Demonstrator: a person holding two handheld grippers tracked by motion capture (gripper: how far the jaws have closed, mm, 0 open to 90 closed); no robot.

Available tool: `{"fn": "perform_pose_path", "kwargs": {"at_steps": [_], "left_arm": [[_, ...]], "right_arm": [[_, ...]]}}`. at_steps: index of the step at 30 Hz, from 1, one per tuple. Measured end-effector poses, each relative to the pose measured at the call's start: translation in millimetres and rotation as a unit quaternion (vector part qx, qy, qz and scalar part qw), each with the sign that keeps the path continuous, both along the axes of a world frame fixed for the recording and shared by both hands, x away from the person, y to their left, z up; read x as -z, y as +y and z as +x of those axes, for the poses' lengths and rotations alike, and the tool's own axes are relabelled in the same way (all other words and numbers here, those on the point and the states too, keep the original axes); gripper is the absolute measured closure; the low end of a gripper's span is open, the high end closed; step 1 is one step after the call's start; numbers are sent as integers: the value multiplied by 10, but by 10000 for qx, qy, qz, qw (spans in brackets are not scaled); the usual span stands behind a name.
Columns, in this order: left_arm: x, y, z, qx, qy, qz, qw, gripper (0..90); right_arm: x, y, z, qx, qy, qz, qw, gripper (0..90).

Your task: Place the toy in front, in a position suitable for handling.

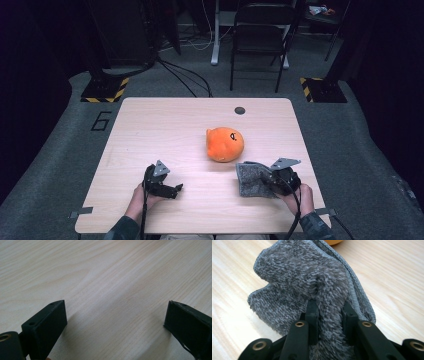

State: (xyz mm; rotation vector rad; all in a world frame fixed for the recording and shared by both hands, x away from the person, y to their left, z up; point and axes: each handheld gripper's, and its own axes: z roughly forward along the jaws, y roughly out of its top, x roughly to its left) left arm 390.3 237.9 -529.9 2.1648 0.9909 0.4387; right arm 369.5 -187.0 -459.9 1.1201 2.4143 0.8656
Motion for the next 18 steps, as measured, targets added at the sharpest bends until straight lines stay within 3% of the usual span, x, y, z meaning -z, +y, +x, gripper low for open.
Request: {"fn": "perform_pose_path", "kwargs": {"at_steps": [12, 18], "left_arm": [[1, -2, 0, -9, 2, -9, 10000, 39], [1, -2, 0, -8, 1, -7, 10000, 40]], "right_arm": [[-31, -200, 80, 445, -14, -89, 9990, 727], [-67, -314, 142, 646, -141, -99, 9978, 726]]}}
